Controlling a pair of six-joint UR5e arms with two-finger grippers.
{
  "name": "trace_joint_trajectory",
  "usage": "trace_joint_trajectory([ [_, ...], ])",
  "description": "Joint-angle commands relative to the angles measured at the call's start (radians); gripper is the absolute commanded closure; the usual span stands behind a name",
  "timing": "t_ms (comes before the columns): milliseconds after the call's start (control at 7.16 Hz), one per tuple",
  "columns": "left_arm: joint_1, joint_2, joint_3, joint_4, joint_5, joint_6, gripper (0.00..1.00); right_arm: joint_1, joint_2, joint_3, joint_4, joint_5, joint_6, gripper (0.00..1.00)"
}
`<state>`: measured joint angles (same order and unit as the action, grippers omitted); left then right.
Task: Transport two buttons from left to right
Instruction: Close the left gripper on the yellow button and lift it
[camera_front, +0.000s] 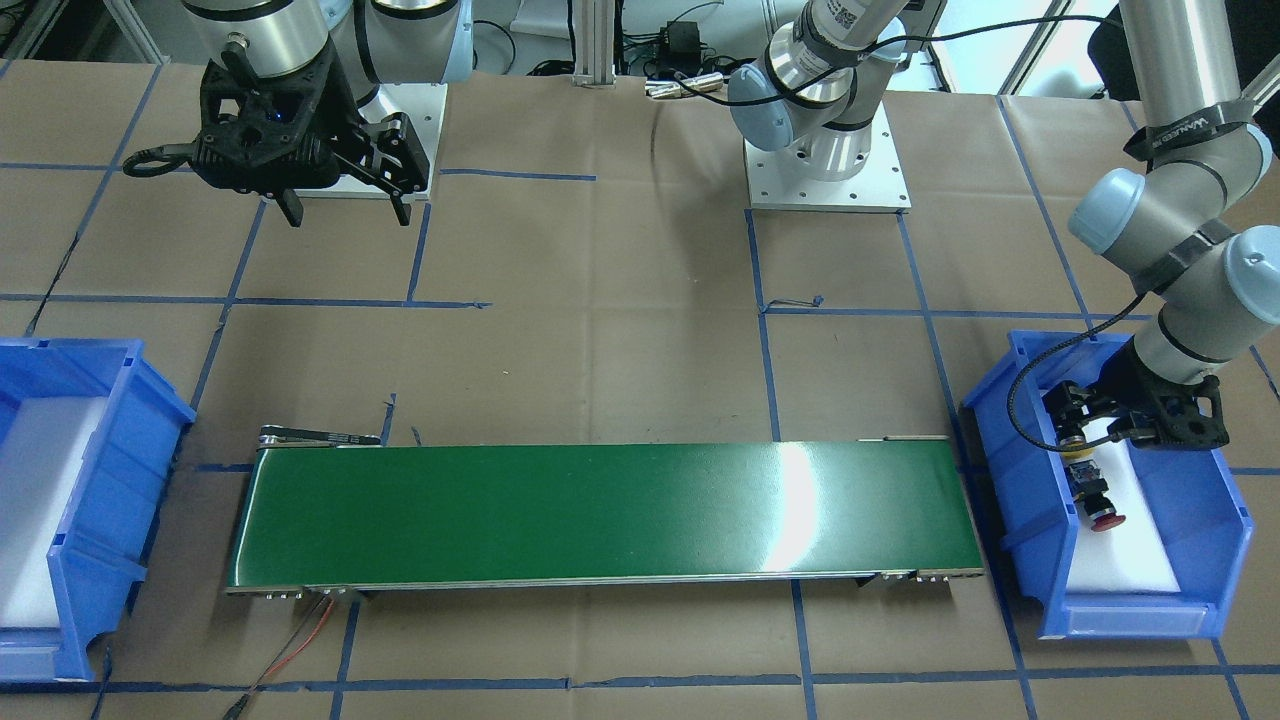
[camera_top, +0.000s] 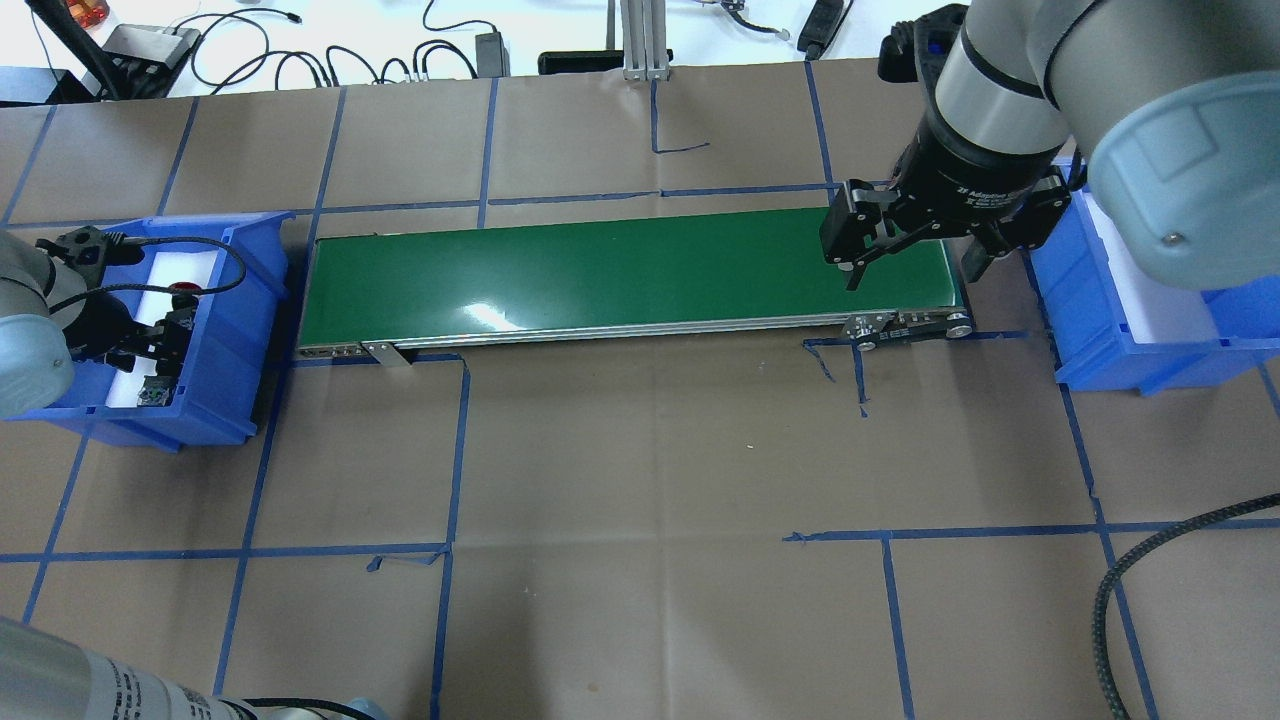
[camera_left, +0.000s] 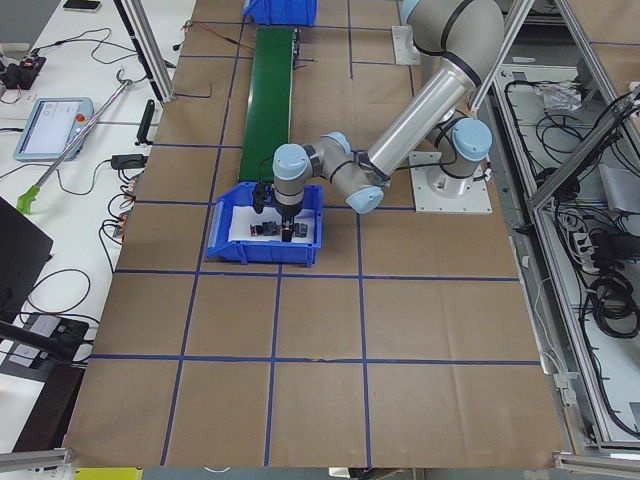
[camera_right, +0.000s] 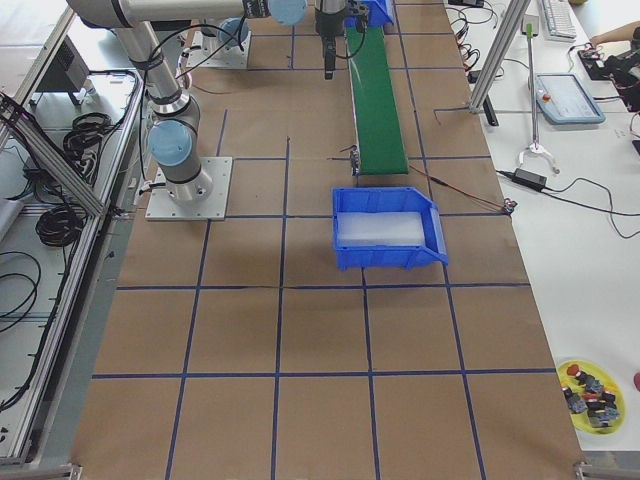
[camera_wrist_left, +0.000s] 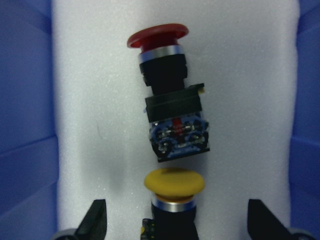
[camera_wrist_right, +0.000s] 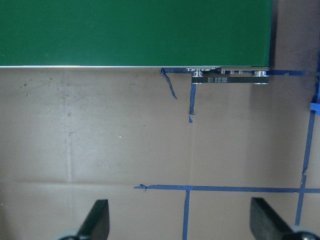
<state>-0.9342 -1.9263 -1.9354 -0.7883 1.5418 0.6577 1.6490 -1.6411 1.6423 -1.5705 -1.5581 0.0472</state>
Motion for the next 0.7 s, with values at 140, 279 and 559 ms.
trace_joint_trajectory([
  [140, 0.0, -0.005, -0.002, 0.003, 0.007, 0.0, 0.2, 0.0, 0.0, 0.002, -0.002, 0.001, 0.0, 0.0],
  [279, 0.0, -0.005, -0.001, 0.003, 0.009, -0.001, 0.43, -0.002, 0.0, 0.002, -0.002, 0.001, 0.0, 0.0],
  [559, 0.0, -0.005, -0.002, -0.009, 0.011, -0.01, 0.77, -0.002, 0.0, 0.002, -0.002, 0.001, 0.0, 0.0],
])
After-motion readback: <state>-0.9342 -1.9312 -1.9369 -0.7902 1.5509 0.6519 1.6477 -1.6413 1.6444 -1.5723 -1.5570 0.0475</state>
